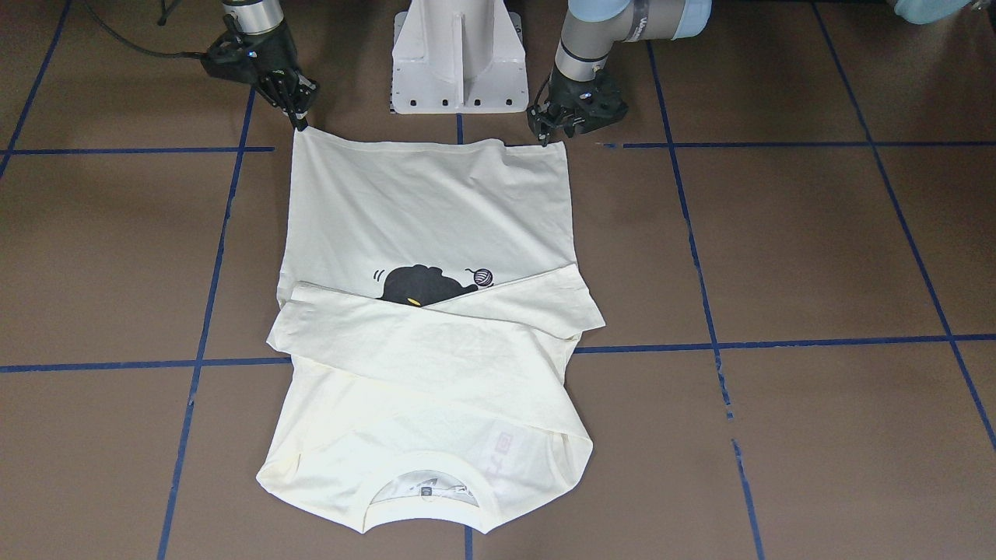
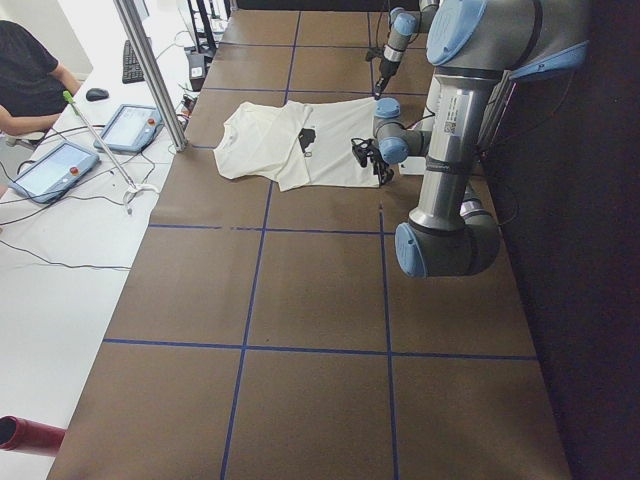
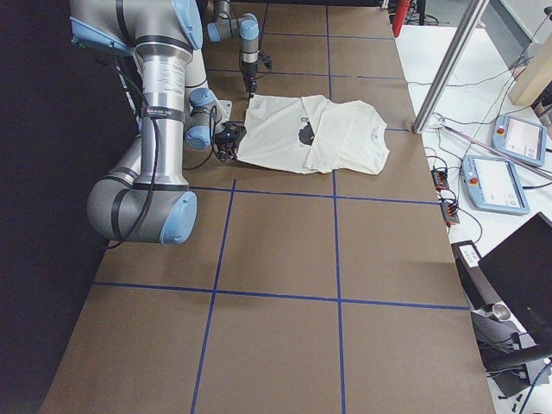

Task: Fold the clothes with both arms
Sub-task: 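Grasp the hem corners with both grippers and lift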

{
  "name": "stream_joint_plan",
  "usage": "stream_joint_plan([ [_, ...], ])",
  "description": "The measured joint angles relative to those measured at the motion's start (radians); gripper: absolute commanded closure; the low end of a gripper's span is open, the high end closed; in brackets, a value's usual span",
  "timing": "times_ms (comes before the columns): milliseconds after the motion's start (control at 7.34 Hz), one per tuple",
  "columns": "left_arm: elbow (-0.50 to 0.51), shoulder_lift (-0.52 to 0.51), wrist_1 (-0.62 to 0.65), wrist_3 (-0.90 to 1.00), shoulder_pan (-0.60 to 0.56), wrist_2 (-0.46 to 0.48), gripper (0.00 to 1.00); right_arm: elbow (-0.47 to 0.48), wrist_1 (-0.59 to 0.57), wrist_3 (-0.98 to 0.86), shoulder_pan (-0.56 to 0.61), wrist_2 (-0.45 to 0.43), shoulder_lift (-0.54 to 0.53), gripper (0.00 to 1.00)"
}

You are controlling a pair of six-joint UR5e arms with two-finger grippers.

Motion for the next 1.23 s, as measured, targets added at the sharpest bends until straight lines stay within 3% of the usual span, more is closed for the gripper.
stream_joint_plan([
  [272, 0.011, -0.001, 0.0, 0.003, 0.004, 0.0, 0.45, 0.001, 0.0, 0.0, 0.001, -0.001, 0.002, 1.0],
  [409, 0.019, -0.001, 0.0, 0.004, 0.005, 0.0, 0.54, 0.001, 0.0, 0.0, 0.001, -0.001, 0.002, 1.0],
  [545, 0.026, -0.001, 0.0, 0.004, 0.005, 0.0, 0.82, 0.001, 0.0, 0.0, 0.001, -0.002, 0.002, 1.0],
  [681, 0.03, -0.001, 0.0, 0.004, 0.005, 0.0, 1.0, 0.001, 0.001, 0.0, 0.001, -0.003, 0.003, 1.0],
  [1226, 0.008, 0.003, 0.006, 0.006, 0.003, 0.0, 1.0, 0.001, 0.0, 0.0, 0.002, -0.003, 0.0, 1.0],
])
